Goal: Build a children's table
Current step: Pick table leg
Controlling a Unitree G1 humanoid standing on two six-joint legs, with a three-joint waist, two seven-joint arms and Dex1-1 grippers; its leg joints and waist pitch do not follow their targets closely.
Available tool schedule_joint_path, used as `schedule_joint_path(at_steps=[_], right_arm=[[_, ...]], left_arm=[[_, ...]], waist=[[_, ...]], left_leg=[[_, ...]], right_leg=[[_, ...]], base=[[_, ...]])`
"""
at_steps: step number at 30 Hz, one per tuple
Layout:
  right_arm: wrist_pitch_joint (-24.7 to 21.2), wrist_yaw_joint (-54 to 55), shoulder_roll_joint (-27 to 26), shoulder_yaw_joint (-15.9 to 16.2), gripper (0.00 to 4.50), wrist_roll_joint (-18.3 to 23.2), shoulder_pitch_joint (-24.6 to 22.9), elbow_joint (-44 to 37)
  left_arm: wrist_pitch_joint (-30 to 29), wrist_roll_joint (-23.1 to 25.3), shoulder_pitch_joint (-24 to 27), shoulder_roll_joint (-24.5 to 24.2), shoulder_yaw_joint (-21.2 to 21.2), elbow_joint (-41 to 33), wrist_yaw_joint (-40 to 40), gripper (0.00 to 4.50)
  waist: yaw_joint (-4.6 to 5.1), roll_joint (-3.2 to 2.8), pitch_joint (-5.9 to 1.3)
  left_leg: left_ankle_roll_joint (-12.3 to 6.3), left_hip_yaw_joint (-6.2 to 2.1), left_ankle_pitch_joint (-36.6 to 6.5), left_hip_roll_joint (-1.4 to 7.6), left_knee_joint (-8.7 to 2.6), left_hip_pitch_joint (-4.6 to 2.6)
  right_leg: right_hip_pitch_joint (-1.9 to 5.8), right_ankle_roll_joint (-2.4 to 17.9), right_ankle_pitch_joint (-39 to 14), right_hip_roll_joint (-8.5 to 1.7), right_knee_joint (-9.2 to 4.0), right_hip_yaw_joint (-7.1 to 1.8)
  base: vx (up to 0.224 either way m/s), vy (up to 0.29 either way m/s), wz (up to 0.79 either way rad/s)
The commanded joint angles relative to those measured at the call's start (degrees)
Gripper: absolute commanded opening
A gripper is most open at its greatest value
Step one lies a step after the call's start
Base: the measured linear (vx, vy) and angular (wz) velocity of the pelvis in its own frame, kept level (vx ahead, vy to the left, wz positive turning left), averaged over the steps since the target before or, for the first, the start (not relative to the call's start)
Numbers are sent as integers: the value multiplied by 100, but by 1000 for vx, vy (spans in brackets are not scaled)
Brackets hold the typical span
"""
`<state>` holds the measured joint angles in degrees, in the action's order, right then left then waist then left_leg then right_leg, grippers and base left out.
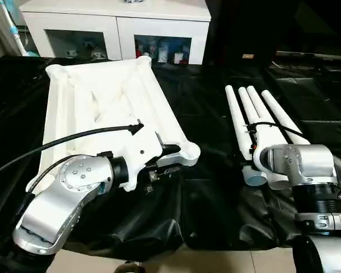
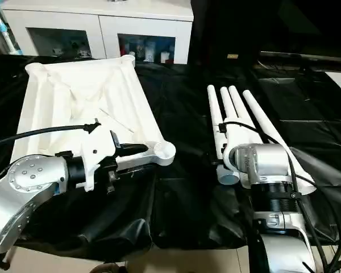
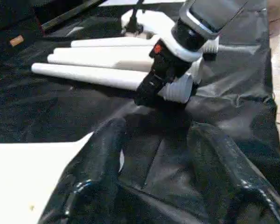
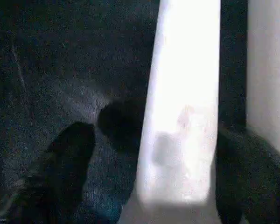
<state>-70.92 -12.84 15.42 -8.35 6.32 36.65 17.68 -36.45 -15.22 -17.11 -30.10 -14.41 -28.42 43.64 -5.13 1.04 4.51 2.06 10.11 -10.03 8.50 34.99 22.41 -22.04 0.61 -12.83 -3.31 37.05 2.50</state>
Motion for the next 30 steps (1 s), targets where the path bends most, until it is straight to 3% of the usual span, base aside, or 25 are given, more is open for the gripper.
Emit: schedule_joint_path(at_steps=[1,8,21,26,30], right_arm=[[-104,8,-14,-117,389,70,105,108],[-156,17,-60,-192,327,133,154,255],[-263,177,-132,-537,204,239,127,261],[-253,214,-149,-603,193,279,129,256],[-228,254,-178,-672,193,329,103,209]], left_arm=[[-91,-41,-44,-45,-41,-122,16,256],[-261,-135,-9,-64,-3,-258,-21,256],[-290,-163,-32,-58,21,-292,-63,256],[-268,-149,-51,-37,24,-240,-73,256],[-258,-136,-71,-42,15,-212,-74,256]], waist=[[5,63,-359],[7,91,-342],[7,80,-330],[11,39,-329],[10,44,-329]], left_leg=[[257,-151,-819,425,-472,-147],[321,-153,-884,426,-489,-156],[375,-154,-886,421,-497,-153],[413,-154,-947,422,-499,-165],[432,-158,-985,423,-508,-169]], right_leg=[[180,975,-871,-522,-469,-314],[169,939,-961,-522,-472,-316],[177,920,-870,-516,-474,-321],[168,936,-853,-510,-480,-324],[174,949,-831,-508,-479,-321]], base=[[0,0,0],[0,0,0],[0,0,0],[0,0,0],[0,0,0]])
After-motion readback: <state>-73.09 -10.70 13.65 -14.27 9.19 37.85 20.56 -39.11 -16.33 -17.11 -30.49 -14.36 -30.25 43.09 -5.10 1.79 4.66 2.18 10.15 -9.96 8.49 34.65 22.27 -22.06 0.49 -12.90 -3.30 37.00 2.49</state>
